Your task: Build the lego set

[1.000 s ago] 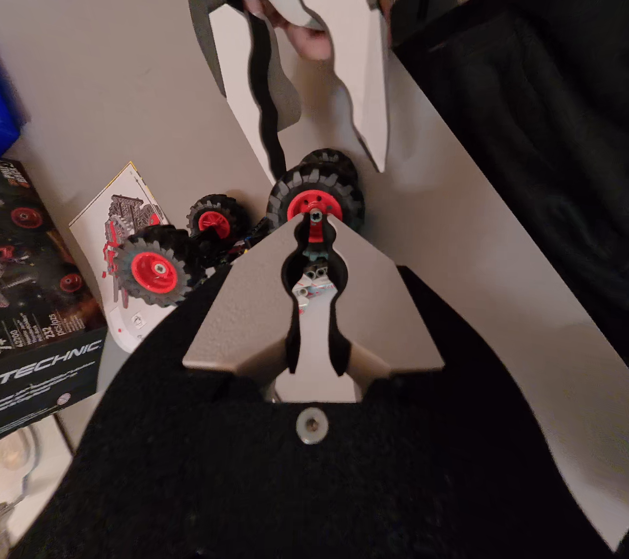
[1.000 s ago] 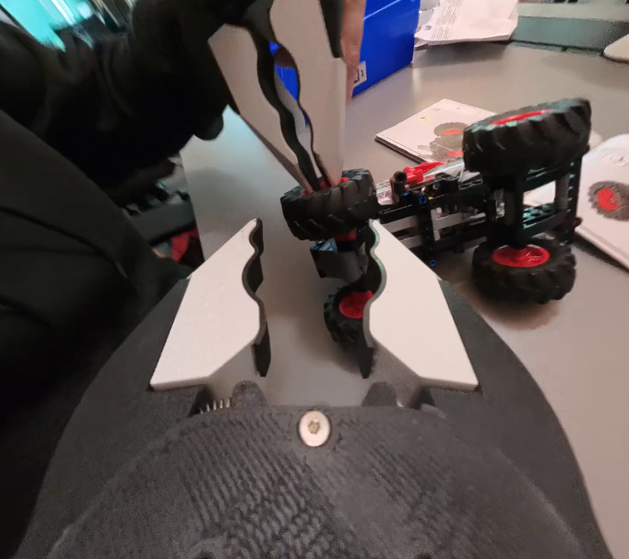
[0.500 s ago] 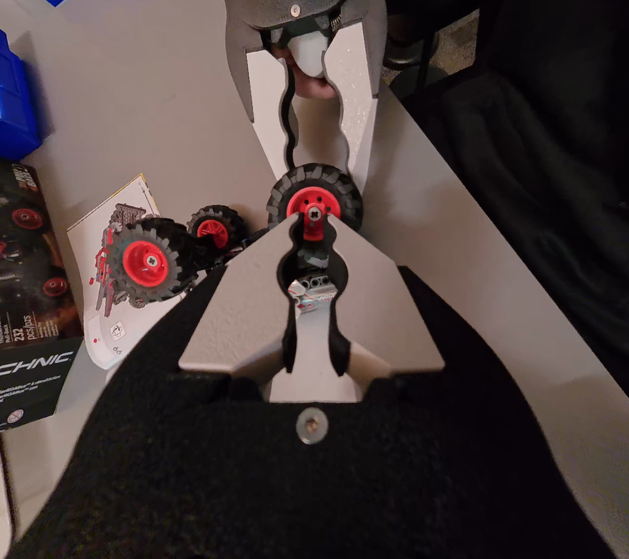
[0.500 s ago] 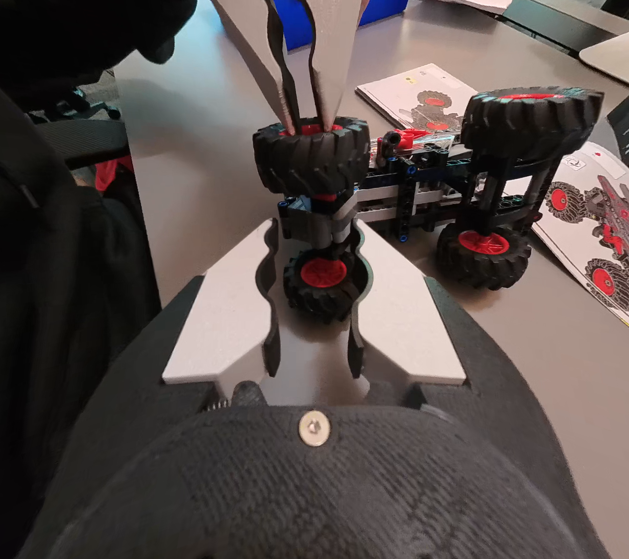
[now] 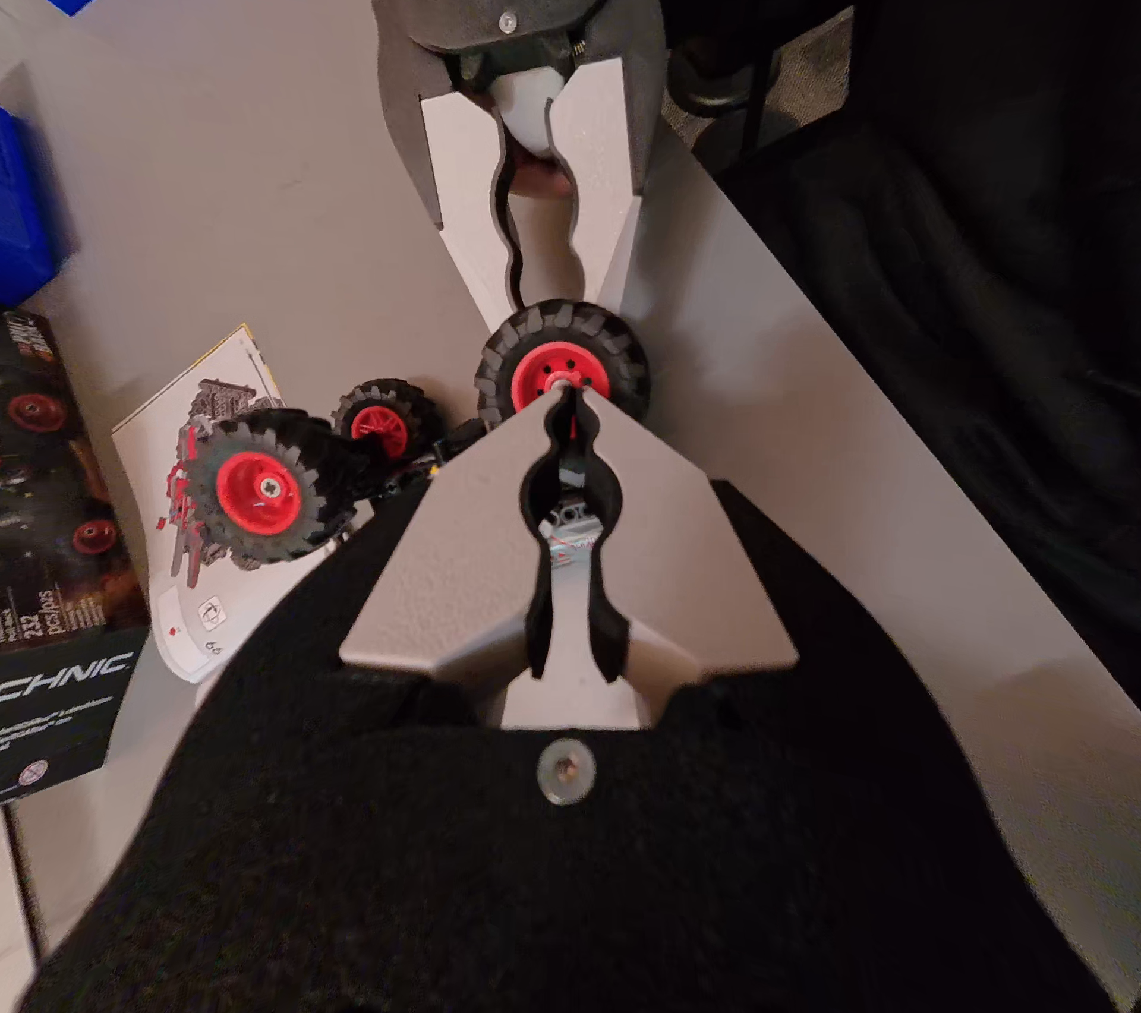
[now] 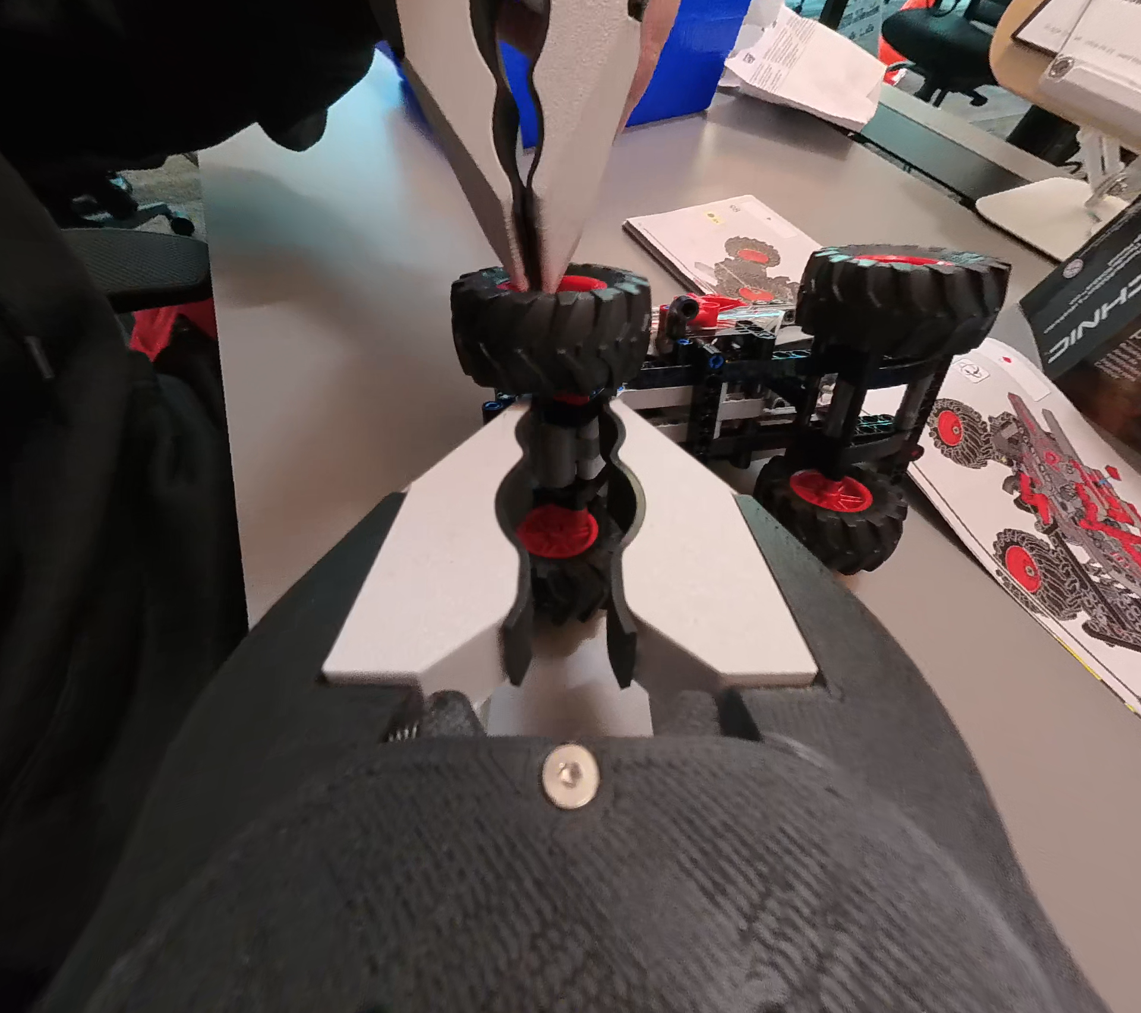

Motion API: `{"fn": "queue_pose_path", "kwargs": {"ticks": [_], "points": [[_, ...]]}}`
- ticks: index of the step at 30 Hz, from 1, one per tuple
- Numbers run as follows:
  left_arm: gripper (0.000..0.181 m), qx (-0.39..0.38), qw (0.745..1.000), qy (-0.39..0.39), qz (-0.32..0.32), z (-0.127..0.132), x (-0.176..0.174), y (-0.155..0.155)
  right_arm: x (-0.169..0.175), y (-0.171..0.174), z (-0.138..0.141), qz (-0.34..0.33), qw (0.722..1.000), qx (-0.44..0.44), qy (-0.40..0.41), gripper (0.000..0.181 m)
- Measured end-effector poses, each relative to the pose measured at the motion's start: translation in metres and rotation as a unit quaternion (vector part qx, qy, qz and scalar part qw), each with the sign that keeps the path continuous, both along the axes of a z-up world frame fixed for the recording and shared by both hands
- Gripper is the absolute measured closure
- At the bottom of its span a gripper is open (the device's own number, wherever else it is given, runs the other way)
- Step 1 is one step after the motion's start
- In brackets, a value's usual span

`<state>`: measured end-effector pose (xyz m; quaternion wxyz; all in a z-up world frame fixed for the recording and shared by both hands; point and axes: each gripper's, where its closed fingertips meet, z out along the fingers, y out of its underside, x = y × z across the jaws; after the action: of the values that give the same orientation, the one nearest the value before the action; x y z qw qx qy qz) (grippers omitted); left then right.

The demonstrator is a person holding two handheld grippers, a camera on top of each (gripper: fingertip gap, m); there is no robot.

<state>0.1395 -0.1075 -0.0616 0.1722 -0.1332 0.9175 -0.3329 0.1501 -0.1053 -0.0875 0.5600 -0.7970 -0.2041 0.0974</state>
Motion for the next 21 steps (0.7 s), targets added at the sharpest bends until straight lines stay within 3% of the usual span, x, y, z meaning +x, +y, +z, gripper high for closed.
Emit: {"fn": "queue_pose_path", "kwargs": {"ticks": [21], "points": [[0.181,0.031,0.999,-0.014,0.010,0.0006,0.0035,0.0032,-0.0008,0.0005,0.0000,-0.003,1.000,0.001,-0.013,0.166]]}}
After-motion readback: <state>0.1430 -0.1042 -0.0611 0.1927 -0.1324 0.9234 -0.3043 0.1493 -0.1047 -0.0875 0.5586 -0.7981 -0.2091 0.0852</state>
